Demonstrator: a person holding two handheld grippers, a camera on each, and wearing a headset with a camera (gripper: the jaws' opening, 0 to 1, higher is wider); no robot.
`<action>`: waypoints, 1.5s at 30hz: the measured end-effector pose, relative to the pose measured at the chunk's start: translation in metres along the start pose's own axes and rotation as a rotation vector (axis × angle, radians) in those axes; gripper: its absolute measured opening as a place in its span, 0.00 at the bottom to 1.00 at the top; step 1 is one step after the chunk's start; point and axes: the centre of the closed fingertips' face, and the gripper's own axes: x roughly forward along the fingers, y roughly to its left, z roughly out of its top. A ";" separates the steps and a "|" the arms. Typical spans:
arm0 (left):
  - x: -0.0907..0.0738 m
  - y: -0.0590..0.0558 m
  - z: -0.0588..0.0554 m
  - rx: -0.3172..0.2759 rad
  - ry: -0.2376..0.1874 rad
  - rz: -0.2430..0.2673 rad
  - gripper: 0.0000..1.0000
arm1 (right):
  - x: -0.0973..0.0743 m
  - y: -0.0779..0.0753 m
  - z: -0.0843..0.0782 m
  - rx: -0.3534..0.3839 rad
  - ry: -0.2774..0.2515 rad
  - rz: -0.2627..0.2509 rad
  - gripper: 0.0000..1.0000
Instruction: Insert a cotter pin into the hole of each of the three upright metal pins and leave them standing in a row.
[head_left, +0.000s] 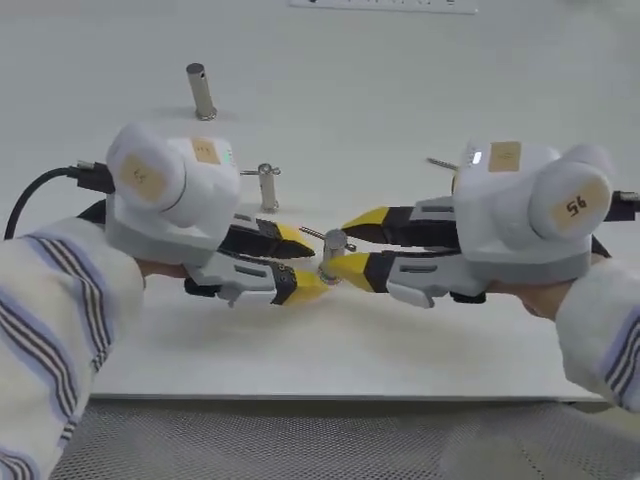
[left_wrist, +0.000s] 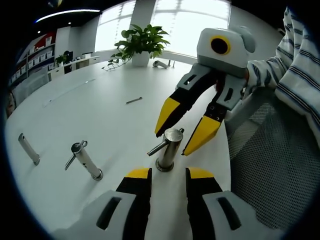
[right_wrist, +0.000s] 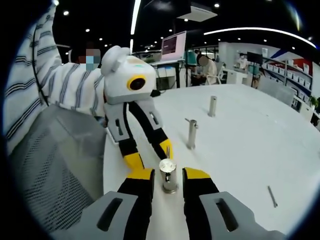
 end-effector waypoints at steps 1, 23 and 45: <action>-0.001 0.000 -0.001 -0.006 0.003 0.002 0.29 | 0.002 0.000 0.001 0.000 -0.002 0.005 0.24; -0.037 0.005 -0.028 -0.085 0.015 0.110 0.63 | 0.017 0.001 -0.005 -0.035 0.024 0.051 0.18; -0.057 -0.003 -0.032 -0.128 -0.025 0.149 0.87 | 0.014 -0.001 -0.010 -0.116 0.070 0.158 0.14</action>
